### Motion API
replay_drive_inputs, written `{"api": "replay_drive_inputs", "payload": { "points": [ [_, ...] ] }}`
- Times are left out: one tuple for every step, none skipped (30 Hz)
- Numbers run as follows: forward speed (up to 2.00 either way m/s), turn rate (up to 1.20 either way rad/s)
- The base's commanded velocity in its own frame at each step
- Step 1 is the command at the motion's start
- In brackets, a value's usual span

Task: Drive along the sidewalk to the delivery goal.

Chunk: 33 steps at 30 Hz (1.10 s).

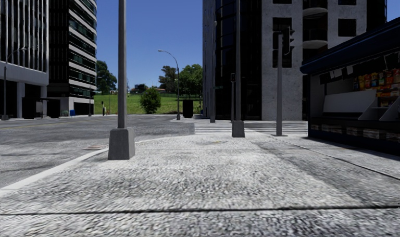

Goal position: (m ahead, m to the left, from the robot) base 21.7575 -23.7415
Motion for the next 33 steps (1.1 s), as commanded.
{"api": "replay_drive_inputs", "payload": {
  "points": [
    [2.00,0.00],
    [2.00,0.00],
    [2.00,0.00],
    [2.00,0.00],
    [2.00,0.00],
    [2.00,0.00],
    [2.00,0.00],
    [2.00,0.00],
    [2.00,0.00],
    [2.00,0.00],
    [2.00,0.00],
    [2.00,0.00],
    [2.00,0.00],
    [2.00,0.00],
    [2.00,0.00],
    [2.00,0.00],
    [2.00,0.00],
    [2.00,0.00],
    [2.00,0.00],
    [2.00,0.00],
    [2.00,0.00],
    [2.00,0.00],
    [2.00,0.00],
    [2.00,0.00],
    [2.00,0.00],
    [2.00,0.00],
    [2.00,0.00],
    [2.00,0.00],
    [2.00,0.00],
    [2.00,0.00],
    [2.00,0.00],
    [2.00,0.00],
    [2.00,0.00]
  ]
}}
